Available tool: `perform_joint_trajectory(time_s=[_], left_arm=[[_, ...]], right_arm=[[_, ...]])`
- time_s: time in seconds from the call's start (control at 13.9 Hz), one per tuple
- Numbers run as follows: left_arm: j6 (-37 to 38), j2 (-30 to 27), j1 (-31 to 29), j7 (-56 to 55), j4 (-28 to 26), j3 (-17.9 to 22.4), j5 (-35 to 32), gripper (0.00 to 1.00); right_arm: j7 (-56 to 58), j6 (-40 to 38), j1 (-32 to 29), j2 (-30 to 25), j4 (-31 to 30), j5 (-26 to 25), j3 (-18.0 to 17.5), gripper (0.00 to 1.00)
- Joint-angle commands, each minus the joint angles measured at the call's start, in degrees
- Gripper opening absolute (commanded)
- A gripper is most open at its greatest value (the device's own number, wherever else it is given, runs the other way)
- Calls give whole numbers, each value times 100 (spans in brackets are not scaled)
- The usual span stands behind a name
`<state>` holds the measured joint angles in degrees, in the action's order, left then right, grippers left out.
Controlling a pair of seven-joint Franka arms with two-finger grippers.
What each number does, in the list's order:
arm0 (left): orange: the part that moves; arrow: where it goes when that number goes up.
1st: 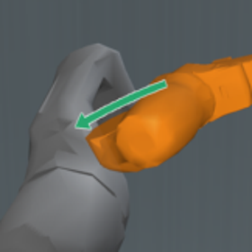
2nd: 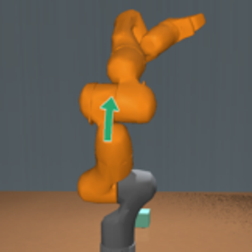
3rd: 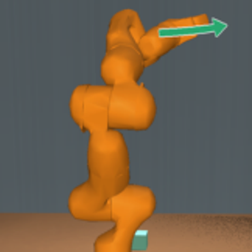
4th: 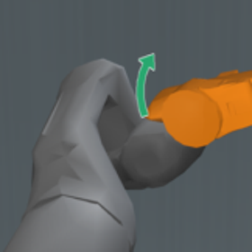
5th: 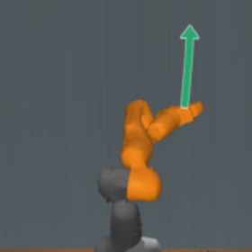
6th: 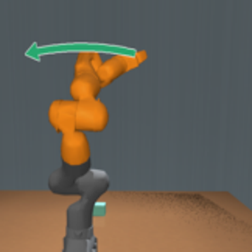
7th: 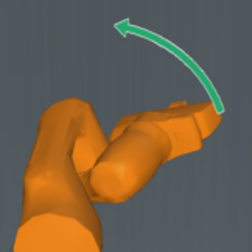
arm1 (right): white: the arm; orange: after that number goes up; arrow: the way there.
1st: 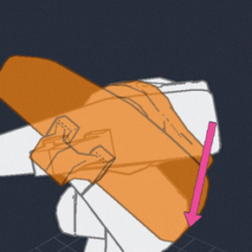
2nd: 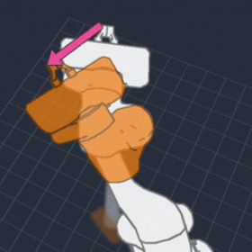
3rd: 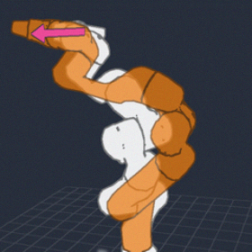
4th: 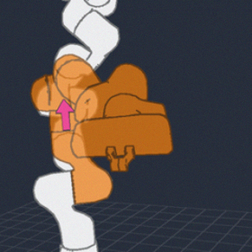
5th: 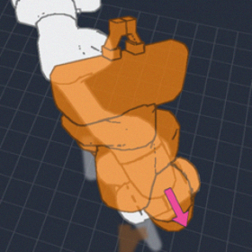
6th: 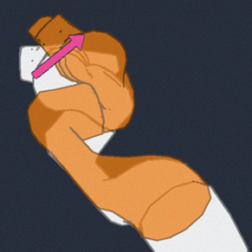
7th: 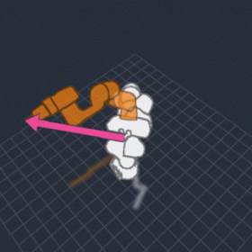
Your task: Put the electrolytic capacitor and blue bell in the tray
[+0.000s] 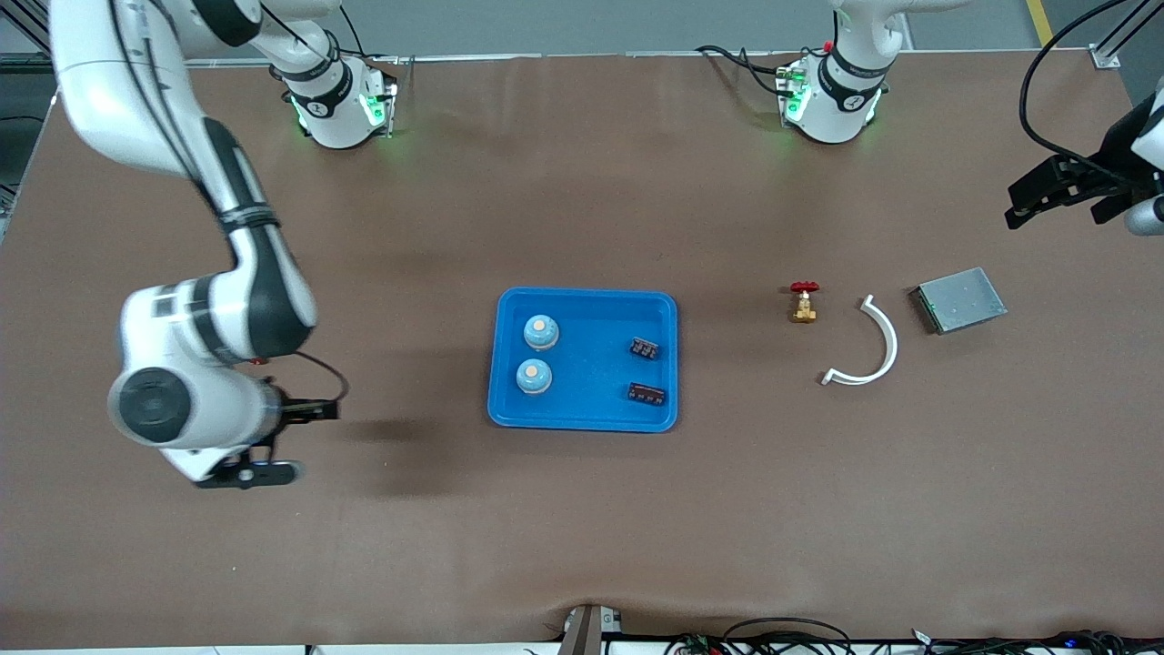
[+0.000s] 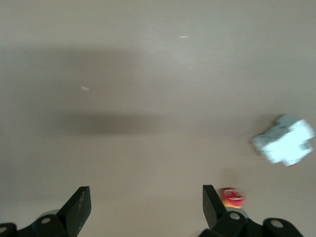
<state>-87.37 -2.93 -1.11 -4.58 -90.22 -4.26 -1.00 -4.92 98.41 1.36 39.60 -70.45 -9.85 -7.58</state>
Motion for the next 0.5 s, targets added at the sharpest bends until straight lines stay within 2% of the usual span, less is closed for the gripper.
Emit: perform_joint_trajectory(time_s=[0.0,0.22,0.36,0.43], left_arm=[[-79,-59,-21,133,-92,-118,73,100],[-254,-155,-64,133,-363,-163,73,100],[-570,-366,-56,133,-697,-171,73,100],[-571,-366,-56,133,-690,-171,73,100]], right_arm=[[753,-339,-451,-329,-109,80,-129,100],[966,-804,-733,-637,-109,115,-156,100],[957,-1103,-707,-1040,-126,517,-77,100],[957,-1305,-690,-1199,-126,632,19,100]])
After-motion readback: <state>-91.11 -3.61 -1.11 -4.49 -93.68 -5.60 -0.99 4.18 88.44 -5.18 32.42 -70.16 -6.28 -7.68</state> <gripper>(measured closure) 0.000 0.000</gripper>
